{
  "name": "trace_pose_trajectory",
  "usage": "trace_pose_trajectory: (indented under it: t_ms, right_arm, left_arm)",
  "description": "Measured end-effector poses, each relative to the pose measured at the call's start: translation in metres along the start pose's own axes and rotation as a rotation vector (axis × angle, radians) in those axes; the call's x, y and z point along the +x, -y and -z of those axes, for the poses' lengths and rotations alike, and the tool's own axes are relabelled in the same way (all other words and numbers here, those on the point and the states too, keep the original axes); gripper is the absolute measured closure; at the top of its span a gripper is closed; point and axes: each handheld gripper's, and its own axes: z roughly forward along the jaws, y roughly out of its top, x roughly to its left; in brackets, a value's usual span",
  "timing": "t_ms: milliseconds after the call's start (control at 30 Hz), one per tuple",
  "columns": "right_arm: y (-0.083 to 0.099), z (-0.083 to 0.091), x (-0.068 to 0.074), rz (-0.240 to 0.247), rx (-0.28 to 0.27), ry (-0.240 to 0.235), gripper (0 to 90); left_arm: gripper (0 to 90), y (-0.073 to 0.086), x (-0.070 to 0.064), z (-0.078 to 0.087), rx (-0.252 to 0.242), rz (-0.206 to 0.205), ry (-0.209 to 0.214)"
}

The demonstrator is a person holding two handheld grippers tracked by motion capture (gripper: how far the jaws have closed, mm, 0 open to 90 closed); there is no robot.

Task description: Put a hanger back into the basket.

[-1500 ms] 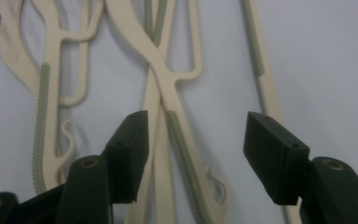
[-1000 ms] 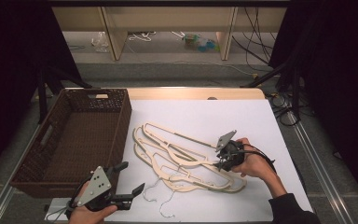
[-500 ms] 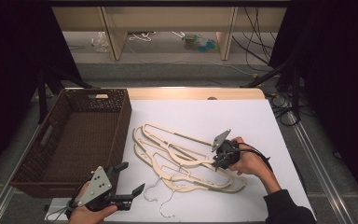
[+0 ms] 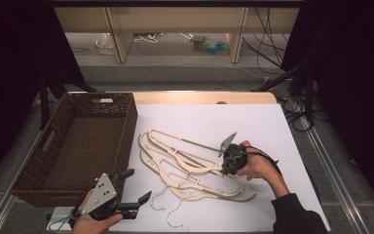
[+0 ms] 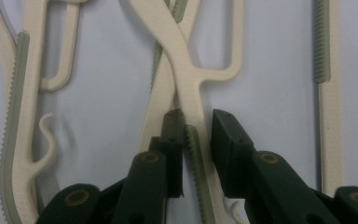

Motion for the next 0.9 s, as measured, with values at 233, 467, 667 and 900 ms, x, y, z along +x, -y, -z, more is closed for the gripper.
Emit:
trace_pose_trajectory:
  t_ms: [233, 467, 667, 900]
  right_arm:
    - [-0.001, 0.001, 0.002, 0.079, 0.007, -0.010, 80.3]
    - [0.000, 0.017, 0.004, 0.101, -0.005, -0.023, 80.6]
    - [0.004, 0.039, 0.008, 0.071, -0.055, -0.040, 80.6]
    - [0.008, 0.054, 0.021, 0.068, -0.058, -0.027, 80.6]
  left_arm:
    - [16.5, 0.000, -0.001, 0.000, -0.001, 0.011, 0.004]
    - [17.0, 0.000, -0.001, 0.000, 0.011, -0.011, 0.001]
    - [17.9, -0.001, -0.009, -0.020, 0.049, -0.046, 0.009]
    - [20.2, 0.000, -0.022, -0.057, 0.107, -0.126, 0.033]
